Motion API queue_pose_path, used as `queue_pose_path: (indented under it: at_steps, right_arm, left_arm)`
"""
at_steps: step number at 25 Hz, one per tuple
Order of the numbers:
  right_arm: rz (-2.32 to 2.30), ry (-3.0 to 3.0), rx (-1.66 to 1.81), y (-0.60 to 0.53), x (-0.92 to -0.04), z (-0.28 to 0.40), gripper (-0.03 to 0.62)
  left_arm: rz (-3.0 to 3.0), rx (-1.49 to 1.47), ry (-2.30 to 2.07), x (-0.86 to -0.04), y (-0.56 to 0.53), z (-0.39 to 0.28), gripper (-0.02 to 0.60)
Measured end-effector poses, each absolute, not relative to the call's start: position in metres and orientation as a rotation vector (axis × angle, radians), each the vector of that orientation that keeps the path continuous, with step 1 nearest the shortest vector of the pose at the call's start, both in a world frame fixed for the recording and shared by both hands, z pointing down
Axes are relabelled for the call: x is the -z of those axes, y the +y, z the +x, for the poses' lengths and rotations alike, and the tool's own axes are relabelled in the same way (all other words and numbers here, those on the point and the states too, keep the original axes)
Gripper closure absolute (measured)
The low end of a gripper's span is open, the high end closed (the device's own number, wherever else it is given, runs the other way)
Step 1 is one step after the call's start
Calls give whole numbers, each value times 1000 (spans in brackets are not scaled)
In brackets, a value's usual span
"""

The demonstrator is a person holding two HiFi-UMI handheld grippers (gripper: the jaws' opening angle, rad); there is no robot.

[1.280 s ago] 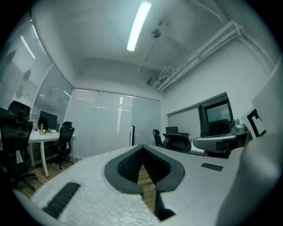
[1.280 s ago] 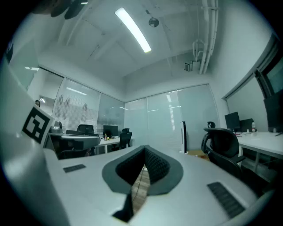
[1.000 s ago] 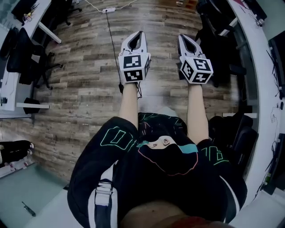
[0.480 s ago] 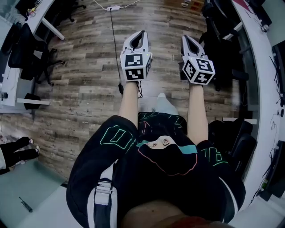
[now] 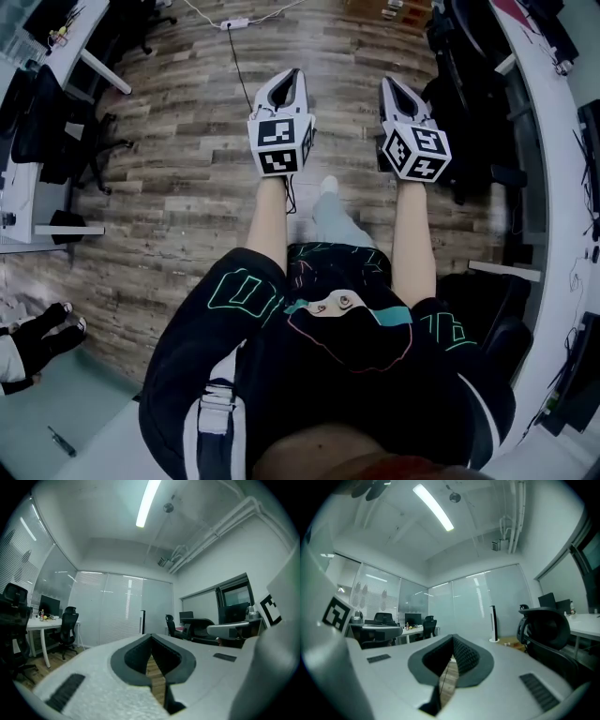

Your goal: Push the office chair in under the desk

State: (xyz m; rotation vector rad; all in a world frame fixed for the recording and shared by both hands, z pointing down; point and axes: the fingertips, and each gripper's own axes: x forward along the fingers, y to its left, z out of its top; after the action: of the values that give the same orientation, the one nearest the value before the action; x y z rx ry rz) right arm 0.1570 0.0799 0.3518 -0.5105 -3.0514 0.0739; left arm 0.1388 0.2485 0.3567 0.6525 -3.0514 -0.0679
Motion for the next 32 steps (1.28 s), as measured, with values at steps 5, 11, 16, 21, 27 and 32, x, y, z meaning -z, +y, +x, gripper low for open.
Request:
queue_pose_path:
  at_steps: [5, 11, 16, 21, 27, 32]
  right_arm:
    - [-502, -3027, -97, 63, -364, 97, 589]
    - [-507, -2982, -150, 53, -384, 12, 589]
    - [-488, -2939, -180, 36, -402, -54, 589]
    - [-483, -2949, -185, 13, -393, -117, 589]
    - [-576, -2965, -163, 27, -376, -165, 589]
    - [-619, -2978, -156, 36, -365, -193, 589]
  left_arm:
    - [617, 80, -3035, -371, 236, 83, 574]
    - [560, 65, -2983, -390, 230, 2, 574]
    - [560, 51, -2952, -395, 213, -65, 572]
    - [554, 40, -2964, -387, 196, -122, 572]
    - [516, 32, -3000, -370, 203, -162, 574]
    - [496, 22, -3030, -358, 210, -184, 572]
